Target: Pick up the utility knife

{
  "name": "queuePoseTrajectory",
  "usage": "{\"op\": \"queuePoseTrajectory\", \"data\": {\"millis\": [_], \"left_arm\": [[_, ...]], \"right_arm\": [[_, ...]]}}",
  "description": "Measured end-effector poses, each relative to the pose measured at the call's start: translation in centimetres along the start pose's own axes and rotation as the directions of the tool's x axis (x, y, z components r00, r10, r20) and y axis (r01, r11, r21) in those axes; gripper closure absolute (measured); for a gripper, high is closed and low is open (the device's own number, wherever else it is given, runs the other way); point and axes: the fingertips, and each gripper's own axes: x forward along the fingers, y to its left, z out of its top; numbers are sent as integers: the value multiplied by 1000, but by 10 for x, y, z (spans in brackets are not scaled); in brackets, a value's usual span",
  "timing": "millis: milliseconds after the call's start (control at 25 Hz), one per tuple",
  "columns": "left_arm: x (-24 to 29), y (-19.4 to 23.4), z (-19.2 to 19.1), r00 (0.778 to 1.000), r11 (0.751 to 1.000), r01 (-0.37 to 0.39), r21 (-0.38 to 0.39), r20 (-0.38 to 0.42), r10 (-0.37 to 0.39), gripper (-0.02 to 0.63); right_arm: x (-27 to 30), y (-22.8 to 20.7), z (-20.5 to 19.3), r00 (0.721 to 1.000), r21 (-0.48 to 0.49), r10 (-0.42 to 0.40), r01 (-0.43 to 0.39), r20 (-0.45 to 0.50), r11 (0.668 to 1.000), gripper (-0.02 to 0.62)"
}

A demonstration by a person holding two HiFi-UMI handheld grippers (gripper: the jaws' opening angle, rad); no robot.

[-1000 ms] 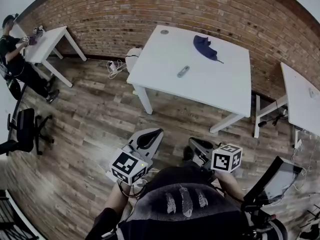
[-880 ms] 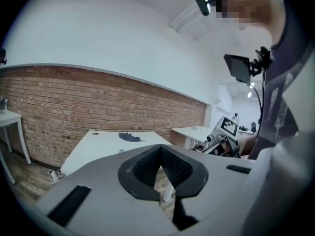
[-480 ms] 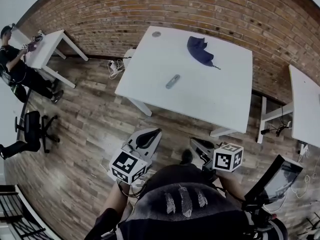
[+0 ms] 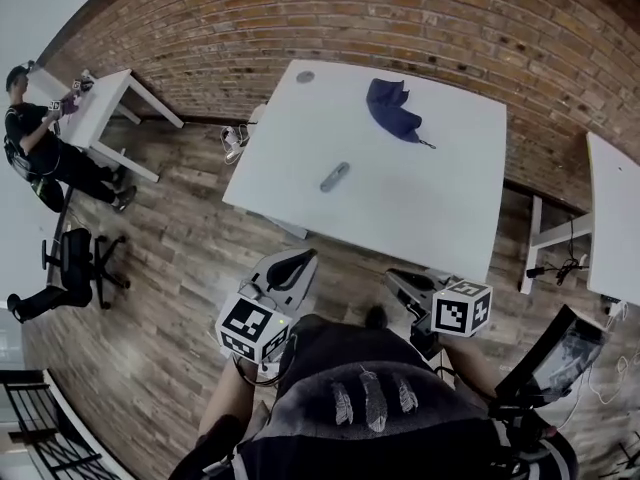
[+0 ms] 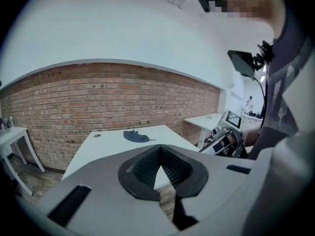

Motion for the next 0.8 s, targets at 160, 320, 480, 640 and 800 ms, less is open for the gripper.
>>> {"op": "queuePoseTrajectory", "data": {"millis": [160,320,480,640,800], "left_arm": [[19,5,2,1000,1000,8,8,-5,-8,609],[31,19,-2,1000,1000,18,16,-12,-18,609],[43,46,-13,998,998,10,61,-57,-7,608],[67,80,-24,995,996,60,72,-84,-54,601],[101,101,-38,978,982,169,83,-139,-156,495]], "right_arm": [[-4,-12,4,1000,25,-23,22,19,999,595],[3,-16,6,999,37,-38,38,12,999,595],[18,-22,12,997,37,-79,79,3,996,595],[42,-27,27,991,37,-132,132,1,991,595],[67,-29,48,983,69,-184,183,10,981,595]]}}
